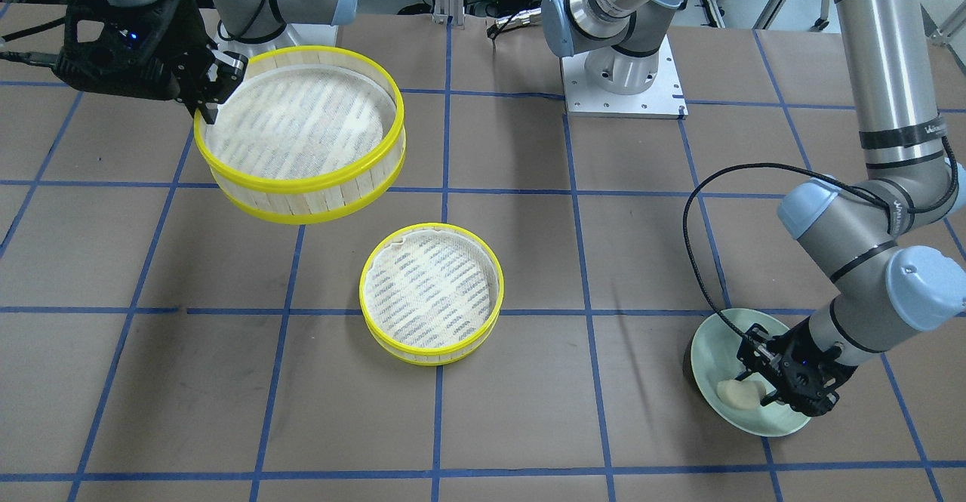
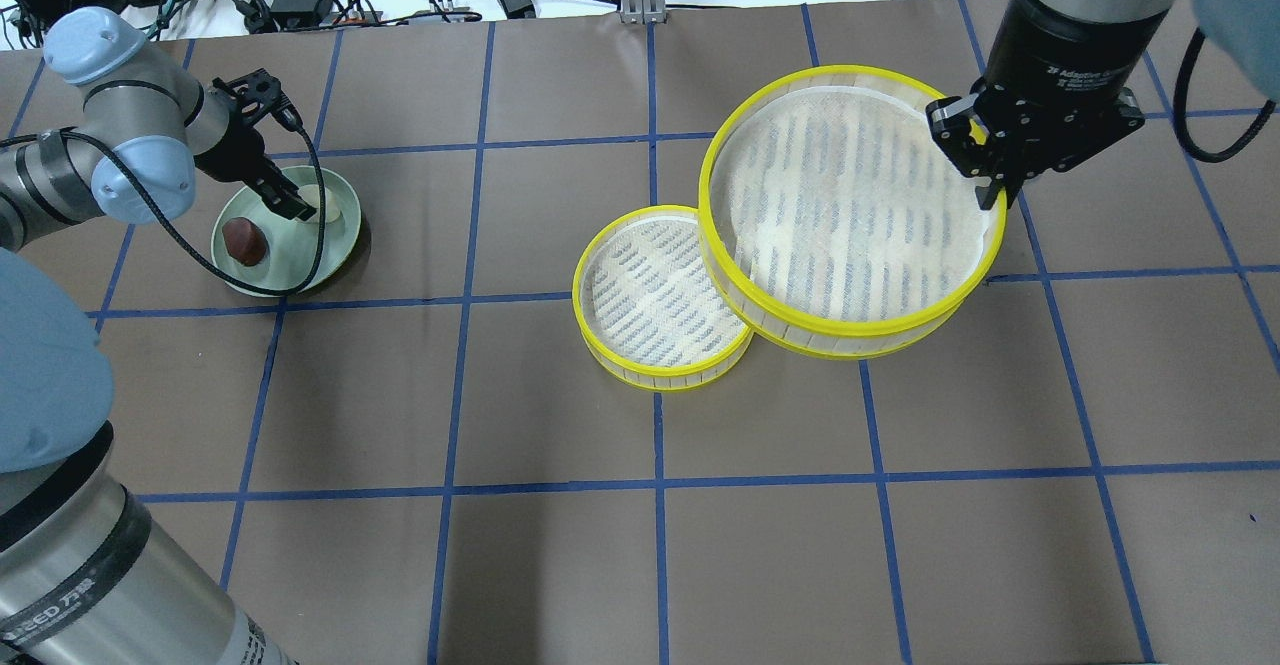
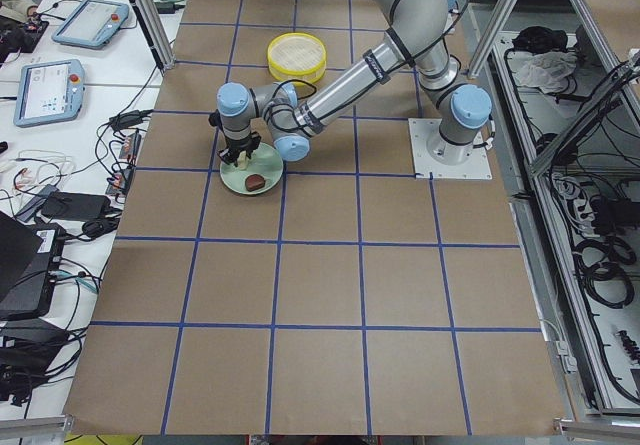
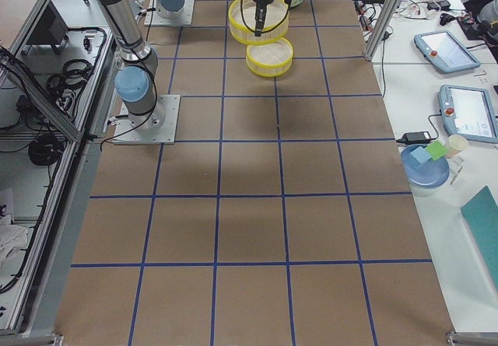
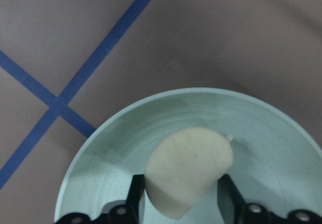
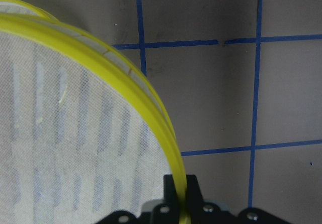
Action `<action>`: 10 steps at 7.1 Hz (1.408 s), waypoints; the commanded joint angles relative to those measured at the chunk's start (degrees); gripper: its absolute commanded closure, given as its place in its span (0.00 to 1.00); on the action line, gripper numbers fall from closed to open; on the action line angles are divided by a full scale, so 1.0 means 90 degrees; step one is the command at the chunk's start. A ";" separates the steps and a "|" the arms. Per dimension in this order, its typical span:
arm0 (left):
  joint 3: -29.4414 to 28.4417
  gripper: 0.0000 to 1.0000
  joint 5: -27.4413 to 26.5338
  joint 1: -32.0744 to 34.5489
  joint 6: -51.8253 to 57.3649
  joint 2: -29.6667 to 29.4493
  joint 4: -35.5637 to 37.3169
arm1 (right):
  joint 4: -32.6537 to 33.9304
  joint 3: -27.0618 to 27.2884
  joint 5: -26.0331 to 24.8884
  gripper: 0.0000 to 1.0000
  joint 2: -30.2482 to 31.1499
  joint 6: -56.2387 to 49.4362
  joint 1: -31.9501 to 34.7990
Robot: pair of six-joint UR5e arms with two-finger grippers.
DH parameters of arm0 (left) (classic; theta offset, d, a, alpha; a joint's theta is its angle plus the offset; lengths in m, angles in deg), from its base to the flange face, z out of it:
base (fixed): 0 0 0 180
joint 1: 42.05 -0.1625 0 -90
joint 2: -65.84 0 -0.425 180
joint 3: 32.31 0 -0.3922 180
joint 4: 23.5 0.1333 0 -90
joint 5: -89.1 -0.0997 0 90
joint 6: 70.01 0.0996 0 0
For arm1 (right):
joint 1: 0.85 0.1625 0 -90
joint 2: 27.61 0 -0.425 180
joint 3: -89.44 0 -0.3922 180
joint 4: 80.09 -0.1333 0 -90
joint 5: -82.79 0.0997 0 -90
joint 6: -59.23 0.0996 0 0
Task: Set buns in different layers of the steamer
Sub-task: 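Set the top tier aside with the right gripper while the left grasps the white bun, then carry the white bun with the left gripper over the lower steamer tier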
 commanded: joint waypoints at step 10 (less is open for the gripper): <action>0.0096 1.00 -0.0045 0.2290 -0.4584 0.1418 -0.0186 | -0.0376 -0.0082 -0.0105 1.00 0.0031 -0.0137 -0.0181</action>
